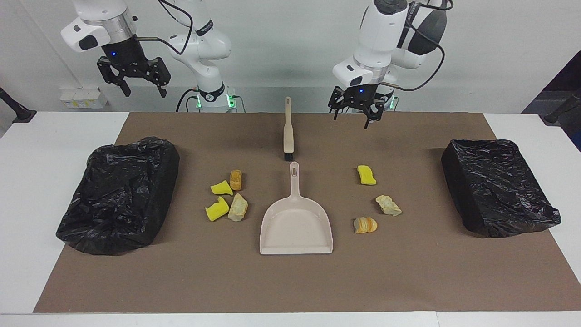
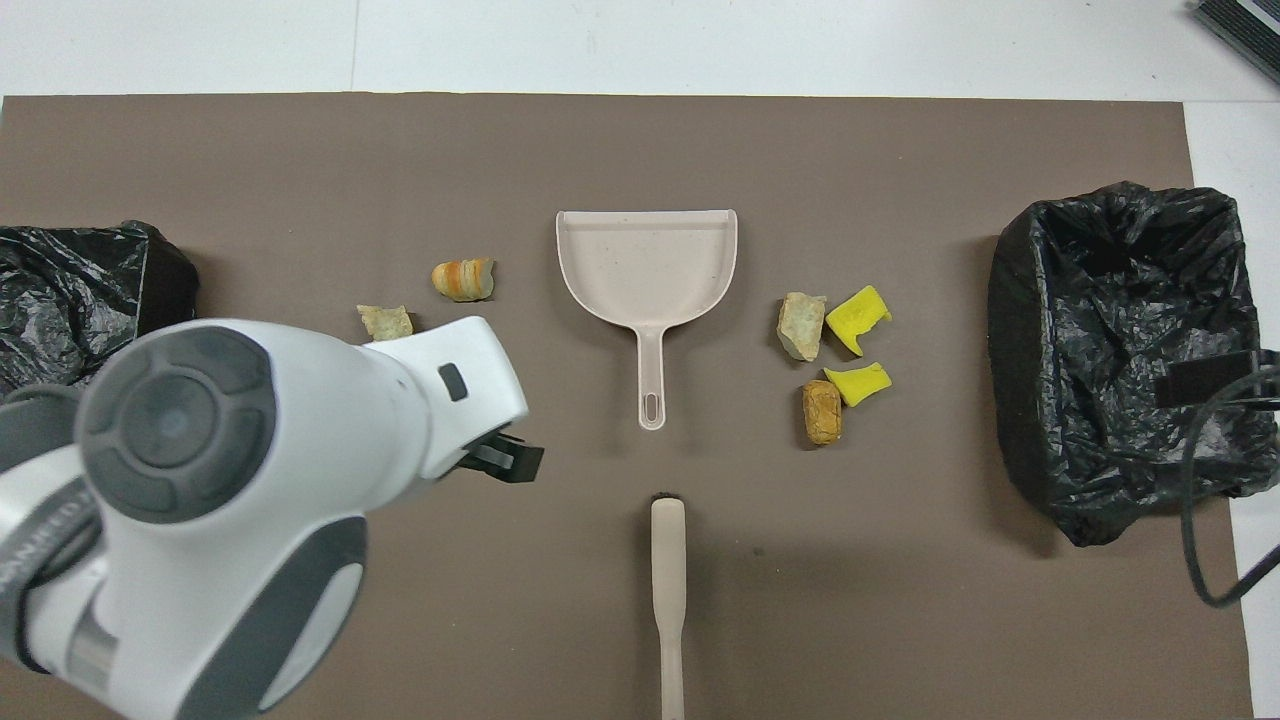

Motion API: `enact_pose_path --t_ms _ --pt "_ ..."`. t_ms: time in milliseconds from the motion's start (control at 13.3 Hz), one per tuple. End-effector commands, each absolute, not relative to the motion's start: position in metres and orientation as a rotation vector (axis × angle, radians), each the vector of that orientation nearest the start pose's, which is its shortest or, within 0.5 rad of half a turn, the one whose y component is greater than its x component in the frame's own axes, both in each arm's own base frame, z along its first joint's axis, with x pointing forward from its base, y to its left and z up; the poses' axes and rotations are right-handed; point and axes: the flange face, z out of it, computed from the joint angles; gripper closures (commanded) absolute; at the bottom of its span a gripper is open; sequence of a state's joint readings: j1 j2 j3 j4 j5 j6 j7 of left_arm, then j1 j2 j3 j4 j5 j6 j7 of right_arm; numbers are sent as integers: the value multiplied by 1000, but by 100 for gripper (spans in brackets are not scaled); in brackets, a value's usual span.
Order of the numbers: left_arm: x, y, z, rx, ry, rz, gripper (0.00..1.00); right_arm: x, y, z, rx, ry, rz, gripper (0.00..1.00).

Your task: Sweep and dump trash in bin

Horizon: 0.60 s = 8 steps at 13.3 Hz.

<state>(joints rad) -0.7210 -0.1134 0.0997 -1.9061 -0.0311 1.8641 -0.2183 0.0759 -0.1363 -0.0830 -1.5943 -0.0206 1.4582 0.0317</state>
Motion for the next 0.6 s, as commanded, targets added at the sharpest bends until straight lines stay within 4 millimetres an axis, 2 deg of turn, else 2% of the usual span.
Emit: enact_pose_path --t_ms 0,150,300,450,525 --pt "388 -353 524 -3169 585 -65 0 492 -10 676 -3136 9 1 0" --pt "355 -388 498 -3207 535 -95 0 492 -10 676 -3136 9 3 0" --pt "314 -431 459 -3169 549 -22 0 492 -10 676 -3136 9 3 0" --pt "275 -451 432 -3172 547 -12 0 491 -10 675 -3136 9 6 0" --pt "254 -457 417 -3183 492 9 0 491 -10 675 -3136 9 6 0"
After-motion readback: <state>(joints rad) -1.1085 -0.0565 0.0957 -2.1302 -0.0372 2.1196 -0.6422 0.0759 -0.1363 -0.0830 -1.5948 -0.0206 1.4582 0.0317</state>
